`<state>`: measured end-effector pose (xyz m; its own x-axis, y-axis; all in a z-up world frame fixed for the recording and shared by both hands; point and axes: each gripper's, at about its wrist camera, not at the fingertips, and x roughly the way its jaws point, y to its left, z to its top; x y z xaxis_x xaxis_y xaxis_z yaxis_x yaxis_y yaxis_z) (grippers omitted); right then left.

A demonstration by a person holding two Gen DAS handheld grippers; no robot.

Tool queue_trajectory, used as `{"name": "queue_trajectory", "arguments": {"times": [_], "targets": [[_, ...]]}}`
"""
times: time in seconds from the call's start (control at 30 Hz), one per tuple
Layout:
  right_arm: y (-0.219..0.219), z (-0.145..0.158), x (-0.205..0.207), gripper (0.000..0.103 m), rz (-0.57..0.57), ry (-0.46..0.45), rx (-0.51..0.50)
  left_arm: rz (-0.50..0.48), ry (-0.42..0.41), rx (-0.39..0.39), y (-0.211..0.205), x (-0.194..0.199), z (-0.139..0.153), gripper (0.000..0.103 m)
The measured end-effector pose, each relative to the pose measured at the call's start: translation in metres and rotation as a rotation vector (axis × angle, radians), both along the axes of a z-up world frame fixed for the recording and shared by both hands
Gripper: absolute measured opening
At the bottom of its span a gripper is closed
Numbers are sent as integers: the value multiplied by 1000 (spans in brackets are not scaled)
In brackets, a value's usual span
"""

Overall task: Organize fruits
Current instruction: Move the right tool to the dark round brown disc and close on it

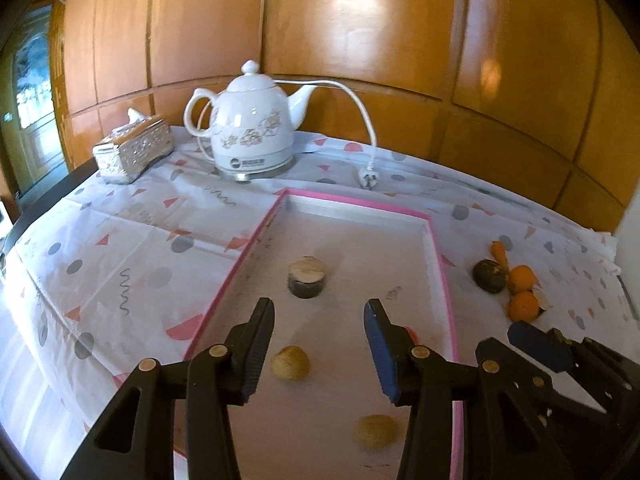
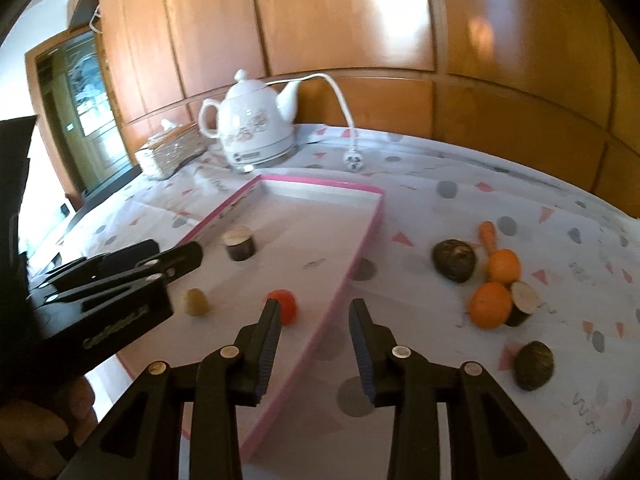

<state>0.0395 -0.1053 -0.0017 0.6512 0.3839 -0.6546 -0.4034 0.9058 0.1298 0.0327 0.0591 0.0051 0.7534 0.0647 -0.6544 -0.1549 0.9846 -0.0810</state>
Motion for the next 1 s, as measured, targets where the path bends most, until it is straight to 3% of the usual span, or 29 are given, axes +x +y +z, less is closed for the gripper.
{"name": "queue_trajectory", "arguments": {"times": [0.67, 1.0], "targets": [[-70, -12, 3, 35, -188, 15, -6, -160, 7, 57, -58, -7, -1, 47], [-106, -16, 4, 36, -292, -1, -73, -244, 18, 57, -85, -8, -6, 47]]}}
